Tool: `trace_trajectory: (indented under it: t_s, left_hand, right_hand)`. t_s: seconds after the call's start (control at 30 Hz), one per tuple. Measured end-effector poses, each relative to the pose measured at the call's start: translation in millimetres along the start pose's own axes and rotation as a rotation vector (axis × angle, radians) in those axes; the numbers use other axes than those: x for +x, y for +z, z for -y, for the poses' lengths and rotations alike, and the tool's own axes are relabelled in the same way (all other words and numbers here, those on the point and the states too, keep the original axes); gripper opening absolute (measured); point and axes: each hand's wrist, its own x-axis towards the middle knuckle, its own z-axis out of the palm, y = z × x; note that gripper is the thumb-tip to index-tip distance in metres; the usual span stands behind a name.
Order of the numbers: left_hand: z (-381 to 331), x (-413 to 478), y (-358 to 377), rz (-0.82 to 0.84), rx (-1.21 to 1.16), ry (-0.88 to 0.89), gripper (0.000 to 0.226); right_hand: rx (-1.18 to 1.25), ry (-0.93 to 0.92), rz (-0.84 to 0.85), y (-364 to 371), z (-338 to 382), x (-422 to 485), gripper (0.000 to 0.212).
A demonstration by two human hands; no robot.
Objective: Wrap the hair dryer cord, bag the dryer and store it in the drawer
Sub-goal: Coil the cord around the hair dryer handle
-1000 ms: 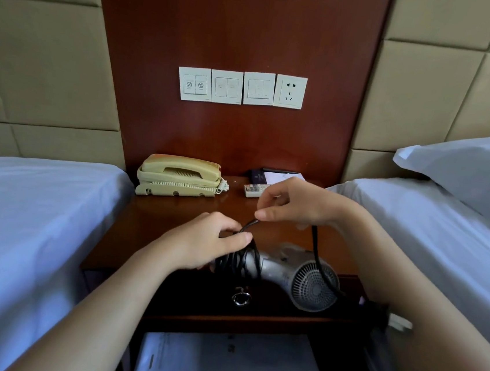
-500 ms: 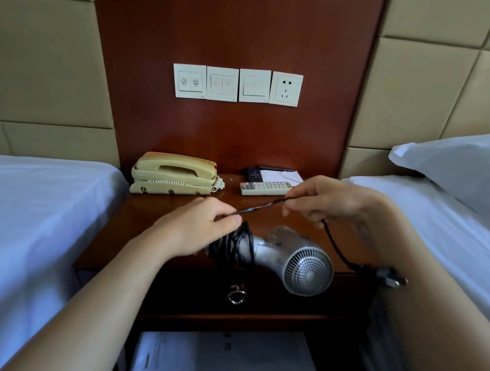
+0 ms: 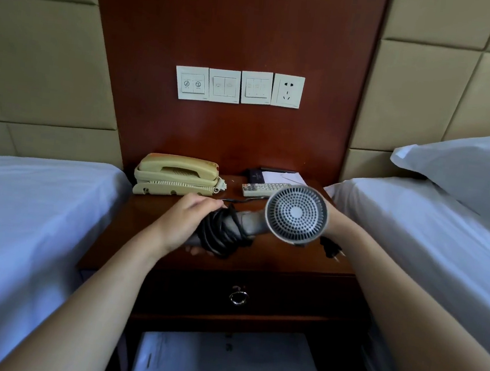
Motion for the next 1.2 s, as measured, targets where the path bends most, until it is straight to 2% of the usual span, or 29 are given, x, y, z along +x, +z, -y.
trace_trajectory:
  t_s: [0.07,0.17,0.3,0.43,0.53,0.57,0.7,0.83,1.03,1.2]
  left_hand:
    - [1.3,0.2,-0.7,-0.022,-0.109,0.013,0.052]
    - [4.8,1.6,-1.6,-0.084,-0.228,0.02,0.061]
    - [12.4,7.6,-7.9,-0.292,-0.302,-0.091,0.059]
    - [15.3,10.7,-11.3,-0.548,-0.222,-0.258,0.047]
    - [20.6,9.0,-13.8,-0.636,-0.131,-0.305,0.041]
    - [22.5,8.3,-14.9,-0.643,-0.084,-0.294,0.039]
    - [25.2,8.0,-19.4,-0.641,0.212,-0.209,0.041]
    - [23.5,8.7,-18.2,-0.577,0.482,-0.171,0.048]
    - [4.5,3.0,2.0,-0.313,0.528,-0.178,0.081]
    - [-10.4,-2.9,13.6,-0.057,0.395,-0.21,0.093]
  right_hand:
    - [-0.031,0.028,-0.007,12.3,-2.4,-0.7,0.036]
    - [-0.094,-0.003,0.023,27.6,-7.2,2.8,0.016]
    - [-0.289,0.015,0.153,46.3,-1.4,10.6,0.04]
    - [-0.452,-0.047,0.259,56.5,23.9,6.8,0.04]
    - [-0.588,-0.089,0.333,63.7,46.3,-2.5,0.019]
    - [-0.682,-0.117,0.333,67.5,53.8,-5.6,0.018]
    - [-0.971,-0.285,0.24,74.5,78.1,-13.7,0.029]
    - [-0.975,-0.446,0.003,66.4,92.3,-12.6,0.027]
    - [-0.801,-0.516,-0.094,48.4,91.3,-4.2,0.027]
    - [-0.6,-0.365,0.001,39.0,75.2,-0.3,0.032]
